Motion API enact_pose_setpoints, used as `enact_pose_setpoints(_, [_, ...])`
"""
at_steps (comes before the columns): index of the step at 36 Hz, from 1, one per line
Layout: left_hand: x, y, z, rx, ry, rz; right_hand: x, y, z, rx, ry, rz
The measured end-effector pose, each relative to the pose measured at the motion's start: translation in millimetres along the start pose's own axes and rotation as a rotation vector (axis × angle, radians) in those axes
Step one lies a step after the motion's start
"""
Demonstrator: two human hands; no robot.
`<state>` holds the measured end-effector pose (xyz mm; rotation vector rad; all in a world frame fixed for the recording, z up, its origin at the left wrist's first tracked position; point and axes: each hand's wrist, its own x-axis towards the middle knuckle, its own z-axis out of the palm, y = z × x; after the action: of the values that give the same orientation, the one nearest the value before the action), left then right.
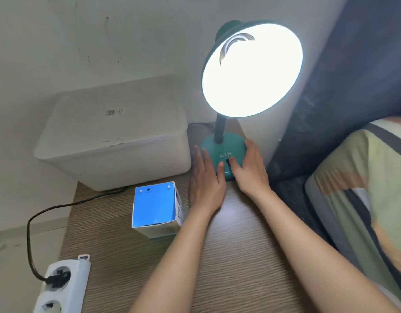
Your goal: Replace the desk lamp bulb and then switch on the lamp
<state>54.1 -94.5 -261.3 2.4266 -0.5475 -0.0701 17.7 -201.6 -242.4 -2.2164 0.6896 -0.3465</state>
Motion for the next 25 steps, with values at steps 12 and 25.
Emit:
enact_pose_setpoints(12, [-1,4,-3,-0.015,0.01,-0.015,-3,4,-1,-0.033,-0.013,-0.036])
enact_pose_setpoints(25, [-39,29,-28,-0.172,-0.123,-0.127,-67,-4,-40,0.049,-0.11,0.047])
